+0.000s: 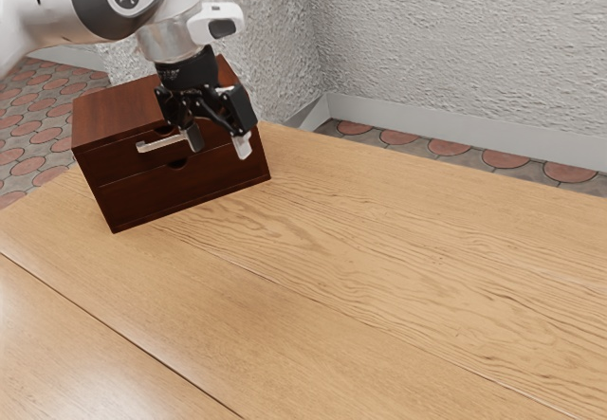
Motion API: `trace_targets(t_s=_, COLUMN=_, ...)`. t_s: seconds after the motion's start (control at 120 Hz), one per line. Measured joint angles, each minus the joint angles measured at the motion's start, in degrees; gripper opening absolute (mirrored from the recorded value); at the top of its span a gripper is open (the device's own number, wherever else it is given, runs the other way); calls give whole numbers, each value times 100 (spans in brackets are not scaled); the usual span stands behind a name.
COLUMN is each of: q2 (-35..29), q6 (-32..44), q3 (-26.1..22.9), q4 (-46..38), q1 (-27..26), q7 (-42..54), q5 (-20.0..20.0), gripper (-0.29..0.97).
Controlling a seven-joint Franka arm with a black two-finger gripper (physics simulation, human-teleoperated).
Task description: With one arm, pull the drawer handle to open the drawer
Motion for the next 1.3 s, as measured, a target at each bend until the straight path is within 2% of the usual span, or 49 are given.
trace_targets(t_s=0.225, q2=-27, q6=-25, q3=10, q4=30, q1=7, q7=56, q5=-41, gripper=68)
trace_targets(t_s=0.35, q2=-707, q6=-161, q3=22, q4=721, q1=4, q7=171, q5=5, gripper=68)
trace_targets(t_s=0.45, q2=-984, q6=-229, q3=15, q4=845, q1=13, q7=480, q5=379, gripper=68)
trace_targets(t_s=0.583, q2=-700, q6=142, q3=22, q4=460, q1=19, q7=1310, q5=1134, gripper=68)
trace_targets(t_s=0.633, q2=-658, q6=310, q3=58, q4=247, q1=-4, q7=1651, q5=1288, gripper=68)
trace_targets(t_s=0.7, q2=-455, q6=478, q3=350, q4=120, q1=-37, q7=2051, q5=1376, gripper=68)
trace_targets(t_s=0.767, q2=-166, q6=632, q3=591, q4=85, q1=210, q7=2422, q5=1250, gripper=68)
trace_targets(t_s=0.858, q2=55, q6=839, q3=685, q4=83, q1=625, q7=2906, q5=1046, gripper=68)
trace_targets(t_s=1.008, q2=711, q6=1663, q3=672, q4=92, q1=1426, q7=4008, q5=266, gripper=67)
trace_targets(t_s=1.133, q2=1089, q6=2367, q3=405, q4=111, q1=1547, q7=4788, q5=6, gripper=65)
trace_targets(t_s=1.3, q2=1634, q6=3143, q3=187, q4=436, q1=1611, q7=5561, q5=-97, gripper=60)
